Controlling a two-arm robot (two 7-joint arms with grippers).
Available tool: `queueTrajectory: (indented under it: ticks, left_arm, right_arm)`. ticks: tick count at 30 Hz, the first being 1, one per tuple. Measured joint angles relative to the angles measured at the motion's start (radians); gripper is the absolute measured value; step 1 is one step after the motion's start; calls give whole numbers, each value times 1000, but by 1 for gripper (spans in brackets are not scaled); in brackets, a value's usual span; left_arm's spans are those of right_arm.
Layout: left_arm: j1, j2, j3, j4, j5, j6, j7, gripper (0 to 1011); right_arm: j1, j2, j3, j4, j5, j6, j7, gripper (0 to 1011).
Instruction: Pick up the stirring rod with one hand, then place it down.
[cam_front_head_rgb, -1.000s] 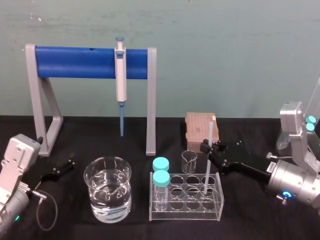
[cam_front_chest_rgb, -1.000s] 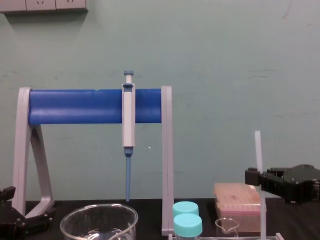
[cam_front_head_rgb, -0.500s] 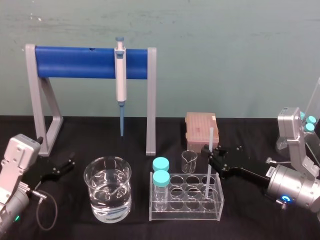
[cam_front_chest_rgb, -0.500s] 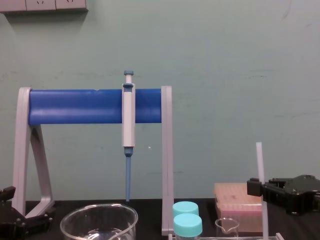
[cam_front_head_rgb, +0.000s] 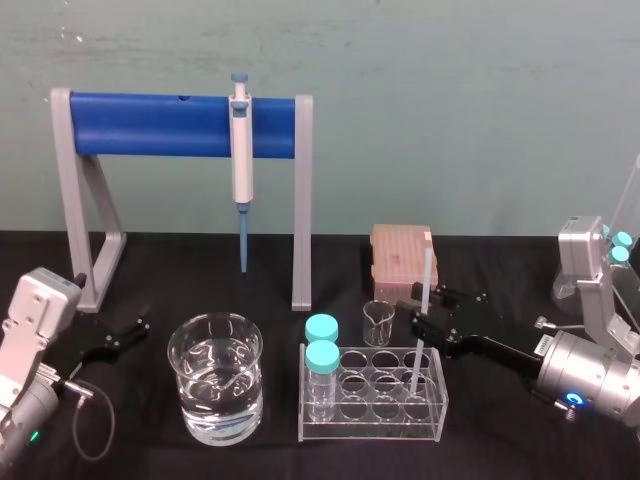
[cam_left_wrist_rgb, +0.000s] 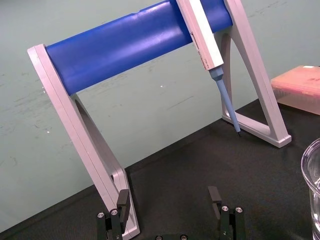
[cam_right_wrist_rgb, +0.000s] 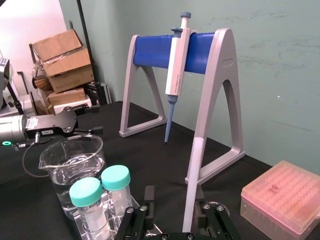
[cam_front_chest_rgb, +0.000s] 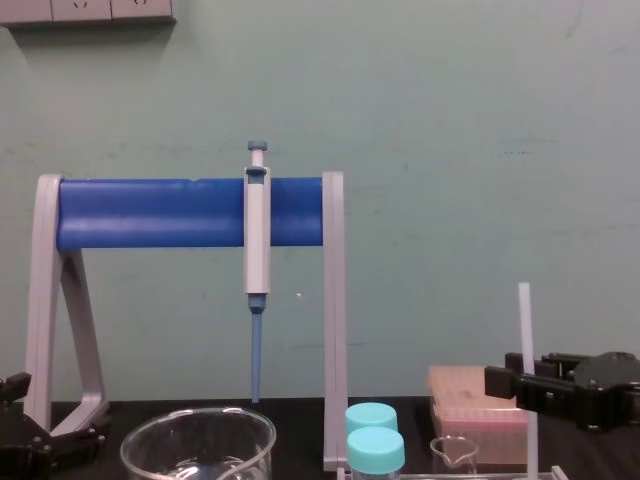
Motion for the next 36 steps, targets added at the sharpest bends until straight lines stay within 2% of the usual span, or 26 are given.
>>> queueTrajectory:
  ticks: [11,12,19,26,36]
  left_arm:
    - [0,0,0,0,0,0,0,1005]
    - [0,0,0,0,0,0,0,1005]
    - [0,0,0,0,0,0,0,1005]
    - [0,0,0,0,0,0,0,1005]
    - [0,0,0,0,0,0,0,1005]
  right_arm:
    - [-4,0,8,-3,3,1,-1,783]
    - [-5,0,8,-4,4,1,-1,837]
    - [-9,3,12,-11,4,1,-5,997]
    - [-24,16,37,-38,1,3,-42,1003]
    - [-85,47,119,-113,-9,4,-144,1003]
